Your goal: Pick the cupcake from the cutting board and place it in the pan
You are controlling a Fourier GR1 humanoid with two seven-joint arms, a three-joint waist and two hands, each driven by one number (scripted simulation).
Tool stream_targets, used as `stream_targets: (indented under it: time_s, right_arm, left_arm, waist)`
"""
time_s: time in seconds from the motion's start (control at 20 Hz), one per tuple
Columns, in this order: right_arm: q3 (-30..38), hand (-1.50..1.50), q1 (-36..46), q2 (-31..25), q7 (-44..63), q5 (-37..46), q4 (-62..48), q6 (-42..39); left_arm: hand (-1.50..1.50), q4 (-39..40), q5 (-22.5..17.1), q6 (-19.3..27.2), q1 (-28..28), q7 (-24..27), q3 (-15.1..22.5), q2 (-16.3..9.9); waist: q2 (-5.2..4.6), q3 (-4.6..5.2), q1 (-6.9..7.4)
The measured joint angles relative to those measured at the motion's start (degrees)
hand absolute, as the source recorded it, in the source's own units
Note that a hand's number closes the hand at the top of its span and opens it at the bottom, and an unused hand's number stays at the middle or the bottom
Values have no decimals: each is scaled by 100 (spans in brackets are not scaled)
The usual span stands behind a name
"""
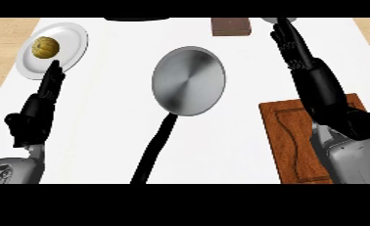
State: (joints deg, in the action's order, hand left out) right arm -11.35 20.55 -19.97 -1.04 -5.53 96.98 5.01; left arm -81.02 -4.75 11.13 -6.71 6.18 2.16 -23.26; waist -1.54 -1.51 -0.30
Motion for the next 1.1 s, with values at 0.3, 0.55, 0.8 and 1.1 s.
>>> stream_targets:
  time_s: [0.3, 0.55, 0.8, 1.1]
  right_arm:
    - [1229, -150, -550, -522, -62, -1427, -648, -916]
    - [2061, -150, -1309, -1312, 330, -1176, -1564, -627]
    - [2578, -150, -2121, -2294, 163, -1093, -2289, -1409]
    - [2503, -150, -2316, -3374, -300, -488, -2736, -2424]
  left_arm:
    - [0, -30, 217, -45, 422, -241, 171, -74]
    - [0, -67, 232, -93, 717, -487, 326, -25]
    - [0, -315, 279, -136, 857, -797, 490, 10]
    - [0, -623, 379, -145, 901, -1067, 619, 49]
  waist:
    - [111, 104, -8]
    - [119, 128, -182]
    - [145, 134, -113]
    - [149, 142, 22]
